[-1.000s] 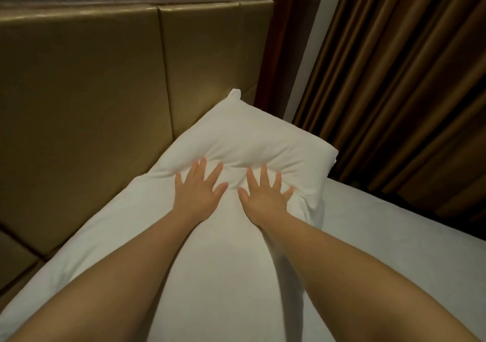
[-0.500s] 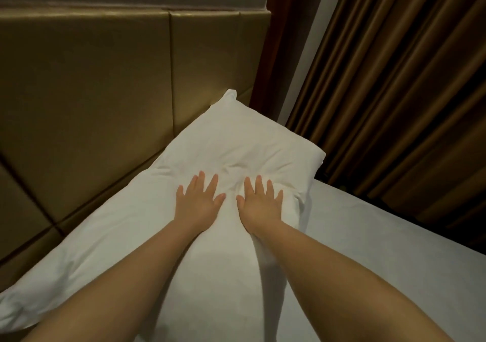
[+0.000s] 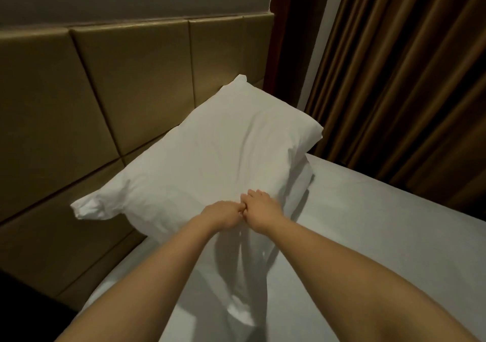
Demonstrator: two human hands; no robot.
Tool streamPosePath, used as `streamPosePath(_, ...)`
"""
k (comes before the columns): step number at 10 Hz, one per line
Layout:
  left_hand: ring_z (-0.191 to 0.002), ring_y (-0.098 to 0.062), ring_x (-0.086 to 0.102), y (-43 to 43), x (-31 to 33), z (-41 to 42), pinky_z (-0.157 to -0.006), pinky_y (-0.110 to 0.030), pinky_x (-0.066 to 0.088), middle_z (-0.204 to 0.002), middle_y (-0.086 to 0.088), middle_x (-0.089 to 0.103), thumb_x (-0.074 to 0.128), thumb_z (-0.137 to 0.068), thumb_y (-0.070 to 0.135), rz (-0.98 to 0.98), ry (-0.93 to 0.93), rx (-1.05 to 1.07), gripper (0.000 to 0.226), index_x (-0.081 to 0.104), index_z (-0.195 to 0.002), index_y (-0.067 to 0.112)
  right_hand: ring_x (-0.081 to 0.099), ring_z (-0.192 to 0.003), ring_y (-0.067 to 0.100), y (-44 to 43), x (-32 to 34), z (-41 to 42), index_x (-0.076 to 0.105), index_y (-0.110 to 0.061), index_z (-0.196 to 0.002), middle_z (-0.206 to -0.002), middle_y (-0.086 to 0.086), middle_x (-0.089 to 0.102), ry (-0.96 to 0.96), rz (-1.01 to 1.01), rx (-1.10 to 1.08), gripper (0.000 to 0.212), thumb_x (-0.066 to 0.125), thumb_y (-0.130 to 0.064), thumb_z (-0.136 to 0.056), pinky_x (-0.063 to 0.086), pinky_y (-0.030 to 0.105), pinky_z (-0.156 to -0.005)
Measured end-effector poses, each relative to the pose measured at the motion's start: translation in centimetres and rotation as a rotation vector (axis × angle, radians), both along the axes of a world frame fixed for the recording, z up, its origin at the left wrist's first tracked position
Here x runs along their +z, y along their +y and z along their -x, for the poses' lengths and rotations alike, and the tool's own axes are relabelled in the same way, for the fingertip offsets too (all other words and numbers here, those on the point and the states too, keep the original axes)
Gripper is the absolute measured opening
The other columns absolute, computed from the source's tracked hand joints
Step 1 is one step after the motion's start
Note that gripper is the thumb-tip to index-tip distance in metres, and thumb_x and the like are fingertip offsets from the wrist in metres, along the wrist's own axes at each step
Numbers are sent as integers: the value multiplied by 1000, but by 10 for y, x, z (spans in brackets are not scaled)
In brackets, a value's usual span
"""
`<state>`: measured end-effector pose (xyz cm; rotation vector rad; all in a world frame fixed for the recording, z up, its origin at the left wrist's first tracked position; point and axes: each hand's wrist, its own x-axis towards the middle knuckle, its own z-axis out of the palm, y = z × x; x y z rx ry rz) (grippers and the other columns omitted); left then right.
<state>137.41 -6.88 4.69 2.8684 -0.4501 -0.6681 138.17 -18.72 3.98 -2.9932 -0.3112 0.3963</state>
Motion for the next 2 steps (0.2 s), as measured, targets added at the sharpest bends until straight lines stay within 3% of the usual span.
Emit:
streamPosePath(1,-138,-24,33,-14,17,60,-109,-30,25,-152,-9,34,27,-104,32,-83,48,65,46,33,-148,17,49,-123,28,-17,13,54,53,-14,-133,-137,10,51,170,77,161,38,41,-21,-98,40,33,-95)
streamPosePath(2,-137,-23,34,-25,7,111,-110,-31,26,-152,-7,34,29,-103,29,-77,-17,206,45,35,-146,16,38,-135,26,-36,16,97,39,-22,-146,-150,6,38,181,33,209,47,38,-24,-99,33,37,-109)
